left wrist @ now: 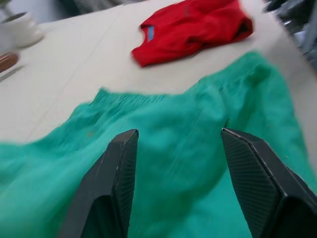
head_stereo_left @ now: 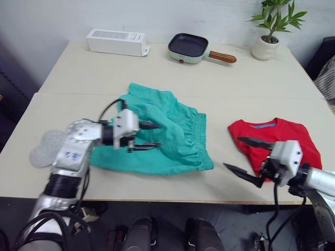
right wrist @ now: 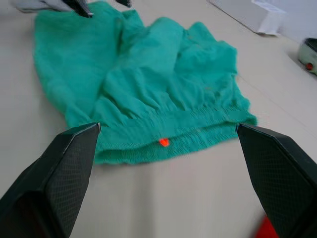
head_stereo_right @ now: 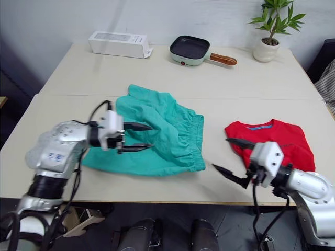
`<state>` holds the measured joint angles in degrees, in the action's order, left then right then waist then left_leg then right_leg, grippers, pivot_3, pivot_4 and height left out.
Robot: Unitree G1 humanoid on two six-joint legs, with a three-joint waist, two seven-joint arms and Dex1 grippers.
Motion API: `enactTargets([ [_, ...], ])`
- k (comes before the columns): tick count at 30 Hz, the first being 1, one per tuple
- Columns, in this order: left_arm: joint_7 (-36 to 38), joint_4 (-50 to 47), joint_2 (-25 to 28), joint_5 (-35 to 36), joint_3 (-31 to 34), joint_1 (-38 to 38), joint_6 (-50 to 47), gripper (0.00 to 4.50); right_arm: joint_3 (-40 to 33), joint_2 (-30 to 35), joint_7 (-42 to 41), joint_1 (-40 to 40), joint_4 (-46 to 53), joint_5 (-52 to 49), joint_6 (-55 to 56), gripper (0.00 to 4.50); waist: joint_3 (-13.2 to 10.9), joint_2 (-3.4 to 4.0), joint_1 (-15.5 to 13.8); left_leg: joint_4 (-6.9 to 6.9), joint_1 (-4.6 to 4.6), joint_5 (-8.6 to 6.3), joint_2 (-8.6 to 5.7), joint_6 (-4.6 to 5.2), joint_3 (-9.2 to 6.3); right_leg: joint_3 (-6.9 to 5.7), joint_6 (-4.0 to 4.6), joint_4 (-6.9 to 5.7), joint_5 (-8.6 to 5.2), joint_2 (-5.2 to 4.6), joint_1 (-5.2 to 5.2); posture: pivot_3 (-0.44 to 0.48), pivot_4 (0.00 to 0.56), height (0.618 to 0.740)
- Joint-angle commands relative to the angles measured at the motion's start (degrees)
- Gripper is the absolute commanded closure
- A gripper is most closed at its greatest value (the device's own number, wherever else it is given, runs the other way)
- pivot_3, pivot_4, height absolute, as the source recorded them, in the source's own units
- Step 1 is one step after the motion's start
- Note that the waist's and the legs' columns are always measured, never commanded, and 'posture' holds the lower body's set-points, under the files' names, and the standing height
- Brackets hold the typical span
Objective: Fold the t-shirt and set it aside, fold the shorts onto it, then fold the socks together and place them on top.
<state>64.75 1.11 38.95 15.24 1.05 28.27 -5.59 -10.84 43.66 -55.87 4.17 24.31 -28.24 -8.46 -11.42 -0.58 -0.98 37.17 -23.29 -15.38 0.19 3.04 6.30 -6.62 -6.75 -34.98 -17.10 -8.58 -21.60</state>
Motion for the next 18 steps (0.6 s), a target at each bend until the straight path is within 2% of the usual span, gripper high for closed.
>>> enactTargets([
  [1, 4.0, 0.8, 7.1, -1.4, 4.7, -5.9, 8.3, 1.70, 4.7, 1.1, -0.7, -0.3, 4.2, 2.4, -1.2, 0.00, 0.0, 0.02, 0.0, -0.04, 0.00, -0.02, 0.00, -0.04, 0.00, -0.02, 0.03, 0.00, -0.02, 0.00, -0.02, 0.000, 0.150, 0.740],
  [4, 7.1, 3.6, 13.2, -2.8, 7.8, -14.5, 17.1, 1.70, 10.1, 0.3, -0.8, -0.6, 1.8, 9.0, 2.8, 0.00, 0.0, 0.05, 0.3, -0.07, 0.00, -0.29, 0.00, -0.34, 0.05, 0.01, 0.08, 0.03, -0.05, -0.01, -0.07, 0.000, 0.150, 0.740],
  [6, 7.2, 5.6, 15.4, -4.6, 8.3, -18.3, 22.7, 1.70, 12.6, -0.7, 0.1, -1.7, -0.7, 12.9, 5.7, 0.00, 0.0, 0.05, 0.4, -0.07, -0.01, -0.36, 0.00, -0.33, 0.08, 0.03, 0.08, 0.09, -0.05, -0.03, -0.09, 0.000, 0.150, 0.740],
  [12, -1.2, 11.8, 15.1, -12.3, 6.6, -19.8, 29.4, 1.70, 18.4, -3.5, 2.2, -8.8, -10.8, 22.1, 12.1, 0.00, 0.0, 0.07, -0.1, -0.04, -0.01, -0.44, -0.02, -0.17, 0.11, 0.07, 0.08, 0.26, 0.03, -0.11, -0.12, 0.000, 0.150, 0.740],
  [16, -4.5, 13.5, 13.8, -14.9, 4.3, -17.9, 29.6, 1.67, 19.5, -4.6, 2.5, -13.4, -16.0, 23.7, 14.0, 0.87, -0.1, 0.18, -0.2, -0.12, -0.01, -0.32, 0.01, -0.38, 0.15, 0.10, 0.11, 0.07, 0.04, -0.10, -0.28, 0.000, 0.150, 0.740],
  [18, -5.5, 14.6, 13.5, -16.0, 3.2, -16.8, 29.4, 1.67, 19.3, -5.4, 3.3, -15.5, -17.5, 24.1, 13.9, 1.54, 0.0, 0.32, -0.2, -0.12, -0.02, -0.30, 0.01, -0.39, 0.23, 0.12, 0.12, -0.04, 0.03, -0.09, -0.33, 0.000, 0.150, 0.740],
])
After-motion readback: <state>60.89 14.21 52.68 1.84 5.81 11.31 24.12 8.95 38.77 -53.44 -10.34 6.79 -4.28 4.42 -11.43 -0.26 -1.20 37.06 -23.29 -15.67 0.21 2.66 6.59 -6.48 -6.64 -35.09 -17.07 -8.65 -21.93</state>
